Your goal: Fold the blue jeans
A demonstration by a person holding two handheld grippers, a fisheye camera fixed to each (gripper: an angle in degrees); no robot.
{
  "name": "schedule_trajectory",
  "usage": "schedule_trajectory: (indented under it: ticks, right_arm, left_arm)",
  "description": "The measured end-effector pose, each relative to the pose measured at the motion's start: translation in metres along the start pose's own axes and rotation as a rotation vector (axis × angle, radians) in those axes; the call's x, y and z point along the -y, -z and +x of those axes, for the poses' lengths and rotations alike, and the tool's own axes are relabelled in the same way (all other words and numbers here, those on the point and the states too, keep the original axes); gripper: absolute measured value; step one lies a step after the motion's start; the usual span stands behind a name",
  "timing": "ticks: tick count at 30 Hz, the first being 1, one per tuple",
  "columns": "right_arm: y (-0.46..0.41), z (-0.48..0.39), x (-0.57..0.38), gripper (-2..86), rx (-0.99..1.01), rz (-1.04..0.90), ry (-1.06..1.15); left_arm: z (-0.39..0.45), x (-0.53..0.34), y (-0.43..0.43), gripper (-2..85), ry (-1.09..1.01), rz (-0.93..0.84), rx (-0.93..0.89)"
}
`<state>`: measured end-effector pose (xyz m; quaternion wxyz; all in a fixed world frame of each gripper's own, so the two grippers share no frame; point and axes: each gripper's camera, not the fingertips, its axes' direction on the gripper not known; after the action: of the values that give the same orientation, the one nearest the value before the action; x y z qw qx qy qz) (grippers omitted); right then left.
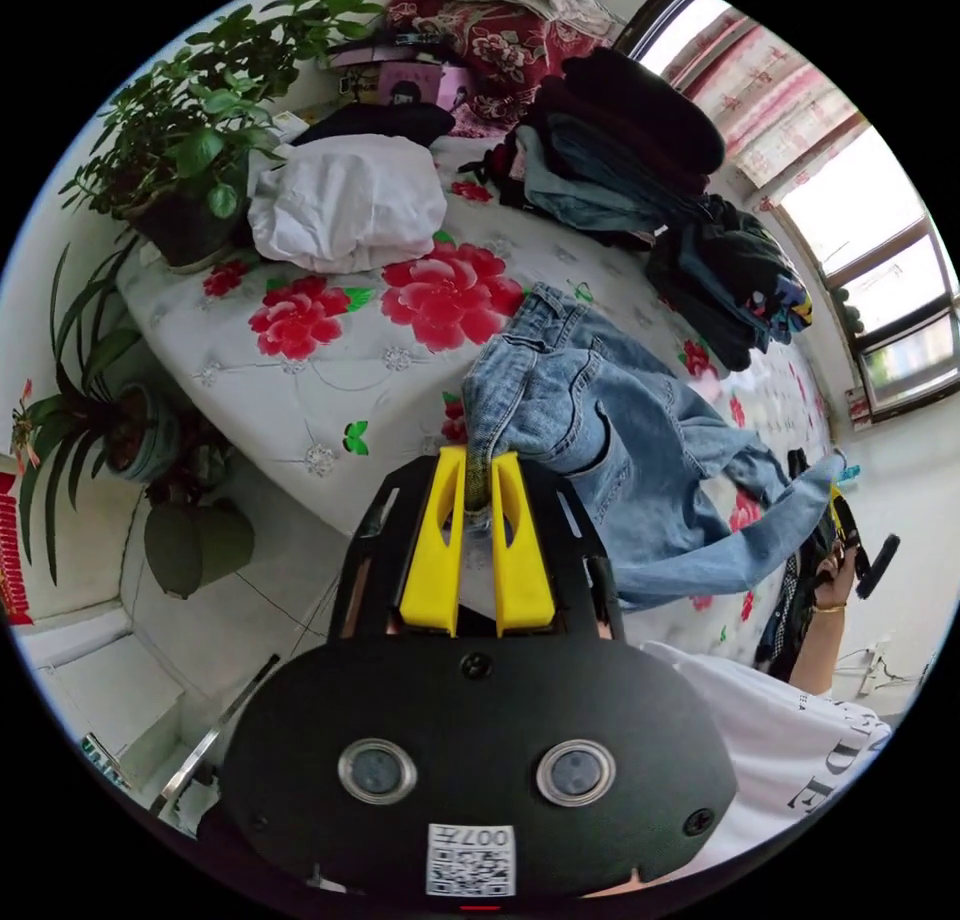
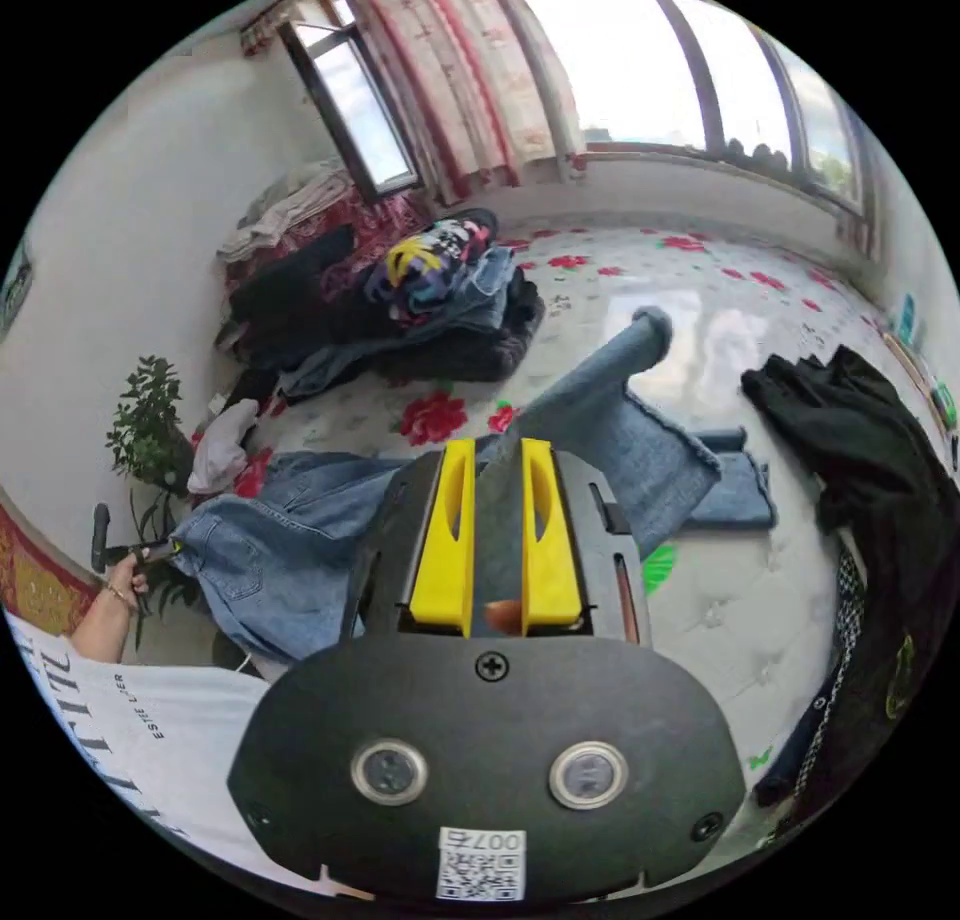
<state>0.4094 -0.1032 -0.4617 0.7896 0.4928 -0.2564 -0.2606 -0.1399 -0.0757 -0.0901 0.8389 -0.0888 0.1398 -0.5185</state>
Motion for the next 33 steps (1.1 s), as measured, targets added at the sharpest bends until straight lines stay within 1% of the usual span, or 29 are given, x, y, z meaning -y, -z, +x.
schedule_trajectory:
  ticks: [2,4,5,7,8,9,11,13,16,18,20,22,23,25,27,29,30,32,33]
  right_arm:
    - [0.005,0.000,0.001,3.6,0.027,0.066,-0.015]
    - [0.009,0.024,-0.011,3.9,0.044,0.107,-0.113]
    - [0.008,0.051,-0.027,4.2,0.061,0.115,-0.195]
    - [-0.002,0.097,-0.057,4.7,0.094,0.074,-0.361]
    - [-0.012,0.125,-0.076,4.9,0.155,0.010,-0.477]
    - [-0.022,0.144,-0.089,5.2,0.222,-0.030,-0.534]
    - [-0.036,0.156,-0.097,5.7,0.261,-0.053,-0.585]
    - [-0.055,0.160,-0.093,5.9,0.280,-0.082,-0.577]
    - [-0.105,0.162,-0.076,5.7,0.314,-0.198,-0.572]
    - [-0.142,0.164,-0.064,3.9,0.356,-0.262,-0.599]
    - [-0.152,0.162,-0.049,1.9,0.384,-0.269,-0.581]
    - [-0.136,0.153,-0.023,0.8,0.342,-0.224,-0.487]
    - [-0.114,0.147,-0.004,0.3,0.322,-0.173,-0.415]
    - [-0.062,0.142,0.015,0.0,0.318,-0.061,-0.332]
    - [0.024,0.141,0.015,-0.1,0.239,0.098,-0.255]
    - [0.081,0.150,-0.006,-0.1,0.158,0.174,-0.242]
    - [0.108,0.162,-0.028,-0.1,0.109,0.200,-0.276]
    - [0.128,0.182,-0.069,0.0,0.059,0.175,-0.353]
    - [0.128,0.195,-0.098,0.1,0.012,0.127,-0.421]
  left_arm:
    - [-0.003,0.004,-0.006,4.4,0.006,-0.007,0.005]
    - [-0.009,0.007,-0.010,4.4,0.009,-0.012,0.001]
    - [-0.014,0.007,-0.014,4.4,0.013,-0.016,-0.010]
    - [-0.022,0.007,-0.019,4.4,0.021,-0.027,-0.024]
    - [-0.028,0.008,-0.024,4.4,0.026,-0.038,-0.032]
    - [-0.033,0.008,-0.028,4.4,0.032,-0.048,-0.039]
    - [-0.039,0.010,-0.032,4.4,0.046,-0.054,-0.055]
    - [-0.044,0.014,-0.036,4.4,0.058,-0.063,-0.074]
    - [-0.047,0.024,-0.042,4.3,0.043,-0.089,-0.082]
    - [-0.047,0.032,-0.042,4.2,0.017,-0.102,-0.096]
    - [-0.046,0.038,-0.039,4.2,-0.006,-0.107,-0.106]
    - [-0.045,0.043,-0.033,4.1,-0.035,-0.100,-0.130]
    - [-0.044,0.046,-0.026,4.0,-0.052,-0.083,-0.165]
    - [-0.044,0.048,-0.013,4.0,-0.069,-0.052,-0.232]
    - [-0.047,0.043,0.004,4.1,-0.099,-0.015,-0.306]
    - [-0.048,0.034,0.008,4.2,-0.125,-0.017,-0.327]
    - [-0.047,0.027,0.002,4.3,-0.148,-0.054,-0.330]
    - [-0.045,0.014,-0.015,4.7,-0.183,-0.133,-0.370]
    - [-0.043,0.006,-0.030,4.9,-0.181,-0.187,-0.384]
